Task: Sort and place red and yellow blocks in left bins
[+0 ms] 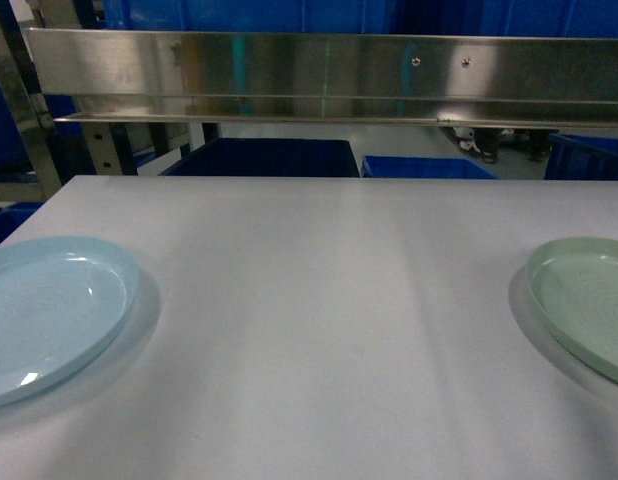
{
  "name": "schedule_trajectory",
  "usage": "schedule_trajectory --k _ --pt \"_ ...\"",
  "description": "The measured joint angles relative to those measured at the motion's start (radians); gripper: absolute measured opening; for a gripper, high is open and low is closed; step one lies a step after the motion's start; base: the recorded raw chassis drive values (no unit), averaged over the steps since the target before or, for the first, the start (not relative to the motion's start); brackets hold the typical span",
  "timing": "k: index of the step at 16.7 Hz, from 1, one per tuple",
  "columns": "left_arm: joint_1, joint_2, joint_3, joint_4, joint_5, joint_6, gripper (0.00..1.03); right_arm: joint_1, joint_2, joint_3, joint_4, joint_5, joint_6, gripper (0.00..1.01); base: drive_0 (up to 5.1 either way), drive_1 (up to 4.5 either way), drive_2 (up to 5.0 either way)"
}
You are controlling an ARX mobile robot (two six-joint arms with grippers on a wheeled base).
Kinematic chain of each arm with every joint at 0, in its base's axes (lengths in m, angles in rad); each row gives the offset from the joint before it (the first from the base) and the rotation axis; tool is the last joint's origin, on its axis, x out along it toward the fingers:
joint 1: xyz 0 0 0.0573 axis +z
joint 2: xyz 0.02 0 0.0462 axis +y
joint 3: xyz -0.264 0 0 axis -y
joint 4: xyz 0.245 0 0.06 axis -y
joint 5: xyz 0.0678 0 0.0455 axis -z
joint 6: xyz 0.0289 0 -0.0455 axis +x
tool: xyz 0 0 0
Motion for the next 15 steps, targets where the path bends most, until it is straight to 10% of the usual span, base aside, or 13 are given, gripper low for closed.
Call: schedule_trajectory --k 15 --pt "-0.004 0.002 -0.002 0.001 0.004 0.0 0.27 0.0 0.005 0.0 0.001 -0.002 0.0 0.28 0.0 0.0 0.0"
